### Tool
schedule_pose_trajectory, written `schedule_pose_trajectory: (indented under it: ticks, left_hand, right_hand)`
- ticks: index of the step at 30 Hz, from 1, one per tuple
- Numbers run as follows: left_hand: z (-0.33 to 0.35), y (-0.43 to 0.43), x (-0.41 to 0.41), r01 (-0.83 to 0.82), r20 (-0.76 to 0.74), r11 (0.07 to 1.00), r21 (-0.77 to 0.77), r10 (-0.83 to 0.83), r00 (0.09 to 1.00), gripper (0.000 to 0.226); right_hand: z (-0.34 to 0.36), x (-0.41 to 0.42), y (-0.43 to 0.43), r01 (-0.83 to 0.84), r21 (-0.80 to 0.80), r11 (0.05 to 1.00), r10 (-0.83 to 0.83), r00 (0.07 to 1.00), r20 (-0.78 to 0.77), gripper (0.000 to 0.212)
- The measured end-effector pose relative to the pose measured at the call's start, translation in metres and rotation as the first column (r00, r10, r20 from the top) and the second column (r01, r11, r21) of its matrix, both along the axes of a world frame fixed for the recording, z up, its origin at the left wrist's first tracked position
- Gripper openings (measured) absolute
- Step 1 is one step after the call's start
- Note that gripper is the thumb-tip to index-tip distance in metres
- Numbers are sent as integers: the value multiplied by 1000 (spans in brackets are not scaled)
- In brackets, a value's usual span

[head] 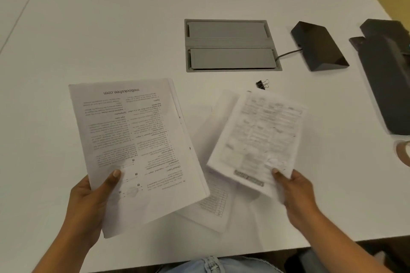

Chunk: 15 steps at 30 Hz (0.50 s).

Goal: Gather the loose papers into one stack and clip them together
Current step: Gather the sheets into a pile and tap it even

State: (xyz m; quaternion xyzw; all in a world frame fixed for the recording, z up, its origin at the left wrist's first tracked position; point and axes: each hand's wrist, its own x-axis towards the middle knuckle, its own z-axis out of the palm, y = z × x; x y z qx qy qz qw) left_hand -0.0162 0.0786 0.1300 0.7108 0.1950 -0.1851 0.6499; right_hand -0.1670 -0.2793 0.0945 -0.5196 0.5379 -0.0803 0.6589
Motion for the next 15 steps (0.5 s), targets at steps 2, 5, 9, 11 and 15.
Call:
schedule_pose_trajectory:
  ticks: [2, 5, 9, 11, 15]
  left_hand:
    - [1, 2, -1, 1, 2, 1000, 11, -1, 1000, 15]
    - [2, 6, -4, 2, 2, 1000, 17, -2, 1000, 16]
    - [2, 13, -7, -4, -9, 999, 35, 5, 1000, 15]
    - [3, 17, -9, -24, -7, 999, 38, 24, 1000, 14]
    - [1, 20, -16, -39, -10, 999, 34, 39, 999, 13]
  right_hand:
    - [-17, 2, 23, -92, 20, 996, 93, 995, -45, 28]
    - [-39, 5, 52, -254, -34, 967, 245, 956, -159, 17]
    - [-62, 7, 72, -423, -146, 894, 311, 822, -476, 11]
    - [-68, 9, 78, -462, -132, 877, 321, 768, -554, 36]
    - [-72, 18, 85, -461, -186, 868, 243, 719, -652, 81]
